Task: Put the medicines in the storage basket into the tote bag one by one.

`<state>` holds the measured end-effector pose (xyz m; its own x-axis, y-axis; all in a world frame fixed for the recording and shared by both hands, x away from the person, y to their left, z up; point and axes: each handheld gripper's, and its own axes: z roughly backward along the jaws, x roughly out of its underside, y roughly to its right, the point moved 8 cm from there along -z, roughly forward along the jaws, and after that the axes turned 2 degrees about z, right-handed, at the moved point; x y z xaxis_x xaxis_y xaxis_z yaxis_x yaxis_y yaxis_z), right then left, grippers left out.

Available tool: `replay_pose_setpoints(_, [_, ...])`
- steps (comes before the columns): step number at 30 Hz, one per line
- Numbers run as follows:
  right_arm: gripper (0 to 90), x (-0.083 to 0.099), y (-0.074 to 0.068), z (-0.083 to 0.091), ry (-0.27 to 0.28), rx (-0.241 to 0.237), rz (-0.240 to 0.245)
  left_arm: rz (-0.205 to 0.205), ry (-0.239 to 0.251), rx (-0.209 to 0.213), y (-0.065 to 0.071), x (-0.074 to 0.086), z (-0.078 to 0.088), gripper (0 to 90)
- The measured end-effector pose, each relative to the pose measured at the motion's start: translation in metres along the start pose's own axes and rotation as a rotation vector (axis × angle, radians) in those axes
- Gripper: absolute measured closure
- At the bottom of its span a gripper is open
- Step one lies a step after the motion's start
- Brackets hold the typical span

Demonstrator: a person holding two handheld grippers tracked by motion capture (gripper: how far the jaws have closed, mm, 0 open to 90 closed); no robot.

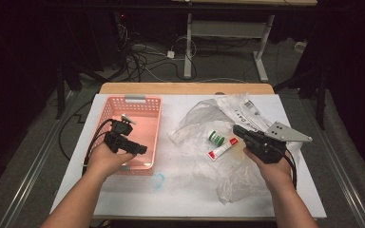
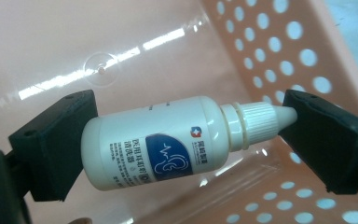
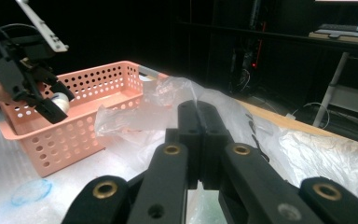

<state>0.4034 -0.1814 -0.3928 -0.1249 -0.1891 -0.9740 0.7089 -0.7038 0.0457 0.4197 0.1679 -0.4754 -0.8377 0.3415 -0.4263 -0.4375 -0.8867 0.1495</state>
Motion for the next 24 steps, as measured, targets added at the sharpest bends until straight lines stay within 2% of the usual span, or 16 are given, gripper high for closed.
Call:
replay_pose_setpoints(6, [90.0,0.001,-0.001,-0.001,-0.005,0.001,0.001,-0.025,0.115,0.013,0.007,0.006,0.008,5.8])
replay_pose_setpoints(11, [90.0,0.003,-0.001,-0.003,-0.011,-0.002,0.002,-0.049,0.186,0.035,0.018,0.008,0.014,5.8])
replay_pose_setpoints(16, [90.0,0.004,-0.001,-0.005,-0.014,-0.004,0.003,-0.107,0.232,0.049,0.039,0.007,0.021,5.8])
replay_pose_setpoints(24, [90.0,0.004,-0.002,-0.004,-0.015,-0.006,0.006,-0.182,0.287,0.116,0.08,0.002,0.029,5.8])
